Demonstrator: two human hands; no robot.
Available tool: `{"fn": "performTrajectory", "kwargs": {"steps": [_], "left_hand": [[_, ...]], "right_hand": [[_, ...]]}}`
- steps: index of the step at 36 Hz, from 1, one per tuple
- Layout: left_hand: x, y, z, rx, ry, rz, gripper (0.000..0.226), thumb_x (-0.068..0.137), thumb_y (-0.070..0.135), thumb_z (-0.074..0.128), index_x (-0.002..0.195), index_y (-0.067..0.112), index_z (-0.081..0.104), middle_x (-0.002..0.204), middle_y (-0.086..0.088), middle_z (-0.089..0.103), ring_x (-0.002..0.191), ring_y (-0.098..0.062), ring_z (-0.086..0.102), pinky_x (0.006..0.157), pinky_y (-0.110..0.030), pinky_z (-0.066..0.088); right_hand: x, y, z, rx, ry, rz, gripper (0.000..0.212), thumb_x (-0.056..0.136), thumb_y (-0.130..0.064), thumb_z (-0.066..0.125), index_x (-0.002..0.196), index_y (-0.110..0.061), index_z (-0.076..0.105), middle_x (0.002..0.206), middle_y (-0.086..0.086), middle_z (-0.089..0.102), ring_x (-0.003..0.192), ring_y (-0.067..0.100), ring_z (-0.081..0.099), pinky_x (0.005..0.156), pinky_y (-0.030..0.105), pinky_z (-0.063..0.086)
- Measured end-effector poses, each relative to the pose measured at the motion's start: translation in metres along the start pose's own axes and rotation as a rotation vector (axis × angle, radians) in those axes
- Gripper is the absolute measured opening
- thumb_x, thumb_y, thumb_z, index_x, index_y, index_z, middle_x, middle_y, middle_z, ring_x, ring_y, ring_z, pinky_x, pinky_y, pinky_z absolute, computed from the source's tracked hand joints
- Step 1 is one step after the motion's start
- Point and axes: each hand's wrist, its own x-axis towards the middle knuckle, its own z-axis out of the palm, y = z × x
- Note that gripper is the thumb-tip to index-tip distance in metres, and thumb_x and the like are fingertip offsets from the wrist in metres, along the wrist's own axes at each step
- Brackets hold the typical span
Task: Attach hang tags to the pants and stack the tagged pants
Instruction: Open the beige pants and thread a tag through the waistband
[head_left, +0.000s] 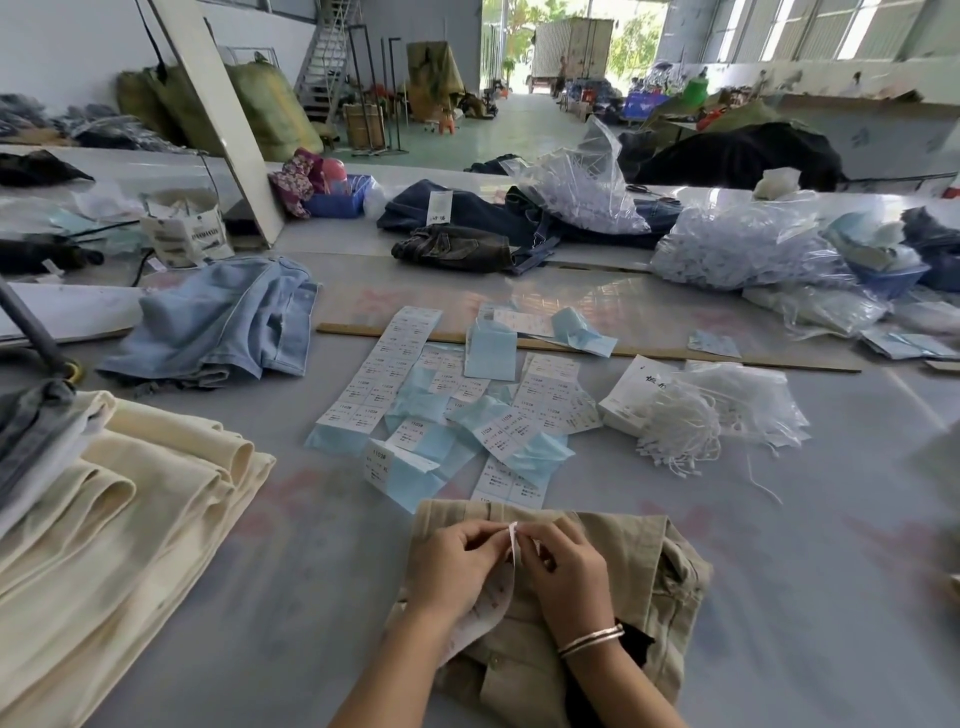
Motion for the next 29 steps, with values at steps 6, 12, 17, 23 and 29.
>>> {"fn": "performTrajectory", "kwargs": {"steps": [6,12,17,23,29], "left_hand": [[-0.001,-0.001,0.002,0.085,0.072,0.062,0.006,0.085,0.03,0.072,0.08,0.028,0.075,0.079,0.012,0.074,0.08,-0.004,0.069,0.08,-0.033,0.058],[-0.002,0.014,-0.002,0.244,0.119,0.141,0.009,0.088,0.027,0.068,0.079,0.026,0.069,0.078,0.01,0.07,0.085,-0.012,0.066,0.076,-0.026,0.055],[-0.008,0.04,-0.003,0.702,0.143,0.411,0.013,0.091,0.037,0.058,0.078,0.034,0.055,0.068,0.017,0.057,0.074,-0.004,0.052,0.07,-0.017,0.038],[-0.014,0.054,-0.009,0.306,0.033,0.271,0.013,0.091,0.036,0.06,0.08,0.033,0.064,0.078,0.008,0.069,0.08,-0.008,0.066,0.072,-0.029,0.057],[-0.018,0.057,-0.03,0.212,-0.083,0.253,0.009,0.093,0.028,0.061,0.086,0.029,0.067,0.075,0.008,0.068,0.071,-0.003,0.064,0.07,-0.022,0.053]], "right_hand": [[0.0,-0.003,-0.001,-0.039,0.006,-0.052,0.013,0.073,-0.002,0.08,0.079,-0.012,0.074,0.074,0.001,0.062,0.059,0.016,0.061,0.05,0.029,0.049],[0.0,-0.004,-0.004,0.122,-0.035,0.095,0.029,0.083,0.0,0.068,0.097,-0.025,0.068,0.09,-0.01,0.06,0.07,0.002,0.058,0.062,0.018,0.048],[0.012,-0.008,-0.02,0.499,-0.182,0.339,0.033,0.091,-0.002,0.057,0.109,-0.029,0.063,0.103,-0.007,0.067,0.075,0.0,0.06,0.067,0.011,0.044],[0.026,-0.022,-0.03,0.764,-0.321,0.457,0.016,0.089,-0.006,0.06,0.093,-0.015,0.073,0.06,-0.012,0.066,0.051,-0.006,0.056,0.049,0.006,0.041],[0.042,-0.027,-0.038,0.752,-0.48,0.594,0.009,0.075,-0.017,0.073,0.066,-0.015,0.073,0.055,-0.006,0.058,0.043,0.001,0.043,0.043,0.012,0.033]]}}
